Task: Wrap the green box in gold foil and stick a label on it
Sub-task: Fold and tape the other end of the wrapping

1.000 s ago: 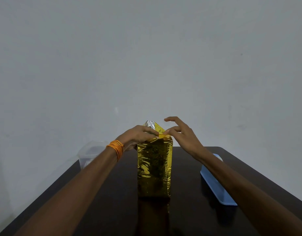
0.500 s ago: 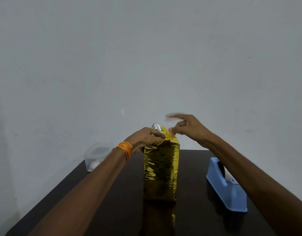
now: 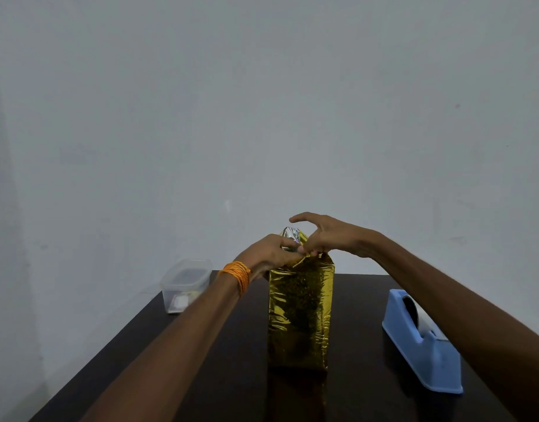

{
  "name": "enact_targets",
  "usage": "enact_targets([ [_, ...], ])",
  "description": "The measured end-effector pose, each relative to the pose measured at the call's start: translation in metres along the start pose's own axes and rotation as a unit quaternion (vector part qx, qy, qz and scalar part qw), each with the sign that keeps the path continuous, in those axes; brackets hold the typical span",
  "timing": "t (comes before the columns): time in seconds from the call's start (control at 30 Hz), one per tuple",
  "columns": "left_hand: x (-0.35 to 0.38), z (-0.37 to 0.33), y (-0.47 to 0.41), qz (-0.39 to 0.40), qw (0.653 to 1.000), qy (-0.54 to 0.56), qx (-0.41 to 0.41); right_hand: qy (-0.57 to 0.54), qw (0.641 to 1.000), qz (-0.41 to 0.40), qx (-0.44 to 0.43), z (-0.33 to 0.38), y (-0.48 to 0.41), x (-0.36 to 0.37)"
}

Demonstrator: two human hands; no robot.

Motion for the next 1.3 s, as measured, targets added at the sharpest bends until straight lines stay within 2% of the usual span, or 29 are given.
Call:
enact_targets([
  [0.33, 0.001, -0.002, 0.001, -0.008, 1.000, -0.014, -0.009, 0.058, 0.998, 0.021, 0.017, -0.001, -0.007, 0.000],
  [0.53, 0.001, -0.002, 0.003, -0.010, 1.000, -0.003, -0.007, 0.157, 0.983, 0.027, 0.087, 0.001, -0.016, -0.008],
  [0.67, 0.001, -0.004, 0.006, -0.007, 1.000, 0.007, -0.005, 0.214, 0.966, -0.053, 0.131, -0.014, -0.003, -0.012],
  [0.73, 0.001, -0.003, 0.005, -0.009, 1.000, 0.016, -0.007, 0.181, 0.970, -0.116, 0.115, -0.026, 0.004, -0.002],
  [0.8, 0.001, -0.004, 0.004, -0.006, 1.000, 0.025, -0.004, 0.071, 0.980, -0.161, 0.089, -0.035, 0.009, 0.014],
  [0.87, 0.001, -0.005, 0.006, -0.006, 1.000, 0.029, -0.005, -0.092, 0.979, -0.159, 0.084, -0.035, 0.015, 0.030],
  [0.97, 0.004, -0.004, 0.006, 0.002, 0.999, 0.046, -0.026, -0.264, 0.948, -0.148, 0.096, -0.033, 0.022, 0.044],
  [1.07, 0.005, -0.004, 0.005, -0.009, 0.997, 0.066, -0.025, -0.282, 0.941, -0.163, 0.093, -0.035, 0.023, 0.048],
  [1.17, 0.005, -0.009, 0.004, -0.094, 0.989, 0.114, 0.026, -0.279, 0.941, -0.163, 0.105, -0.035, 0.023, 0.049],
  [1.23, 0.005, -0.008, 0.000, -0.151, 0.982, 0.103, 0.040, -0.284, 0.938, -0.164, 0.111, -0.036, 0.024, 0.049],
  [1.3, 0.010, -0.008, -0.002, -0.143, 0.986, 0.088, 0.014, -0.290, 0.936, -0.165, 0.112, -0.037, 0.024, 0.048],
])
Point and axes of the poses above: each hand's wrist, its own y-axis away from the middle knuckle, its own x-axis out of the palm, z = x × y, the point moved 1 cm from there along -y, towards the middle knuckle, and after that the axes turned 8 degrees about z, right-handed, at the moved point
